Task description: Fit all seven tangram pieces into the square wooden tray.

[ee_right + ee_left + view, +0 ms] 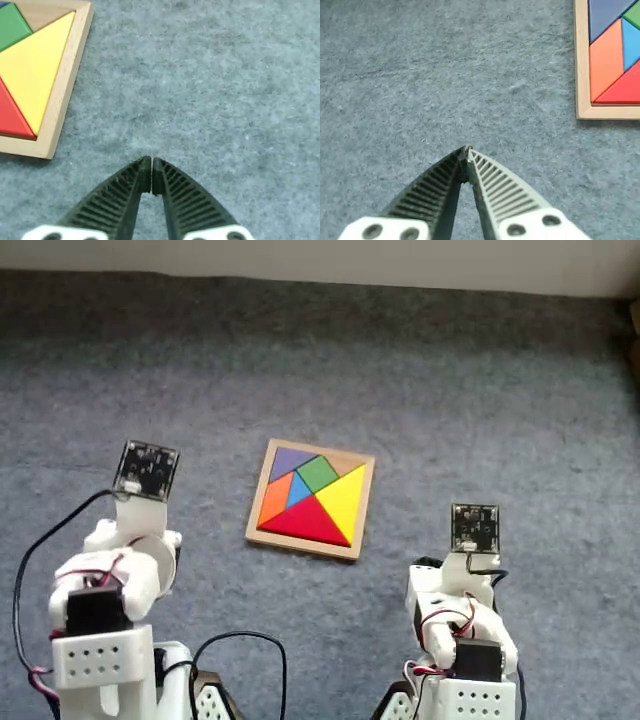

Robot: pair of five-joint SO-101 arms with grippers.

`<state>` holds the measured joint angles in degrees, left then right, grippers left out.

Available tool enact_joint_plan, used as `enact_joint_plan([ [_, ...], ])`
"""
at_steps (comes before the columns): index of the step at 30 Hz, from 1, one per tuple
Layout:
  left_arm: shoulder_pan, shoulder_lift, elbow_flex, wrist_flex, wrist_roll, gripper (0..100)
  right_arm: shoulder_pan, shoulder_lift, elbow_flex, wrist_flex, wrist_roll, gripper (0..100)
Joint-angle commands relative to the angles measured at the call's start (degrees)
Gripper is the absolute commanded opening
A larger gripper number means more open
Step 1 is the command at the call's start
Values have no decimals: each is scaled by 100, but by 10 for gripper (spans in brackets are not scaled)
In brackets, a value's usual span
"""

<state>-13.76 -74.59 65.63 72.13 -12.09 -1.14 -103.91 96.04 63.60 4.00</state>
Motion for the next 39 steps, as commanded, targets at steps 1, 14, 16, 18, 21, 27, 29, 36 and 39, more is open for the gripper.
enact_joint_plan([
  [1,-92,-655,462,-105,-44,6,75,40,532,31,35,26],
  [14,-57,-3108,2404,-167,-53,11,75,40,532,31,44,26],
  [16,-57,-3011,2571,-378,-53,11,75,40,532,31,44,26],
  [18,-57,-2932,2668,-501,-53,11,75,40,532,31,44,26],
  [21,-48,-2923,2826,-554,-53,11,75,40,532,31,44,26],
  [27,-57,-2923,3152,-519,-53,11,75,40,532,31,44,26],
  [29,-57,-2923,3152,-510,-53,8,66,40,532,31,44,26],
  [36,-92,-2923,3152,255,-44,9,66,40,532,31,44,26],
  [39,-92,-2923,3152,396,-44,8,66,40,532,31,44,26],
])
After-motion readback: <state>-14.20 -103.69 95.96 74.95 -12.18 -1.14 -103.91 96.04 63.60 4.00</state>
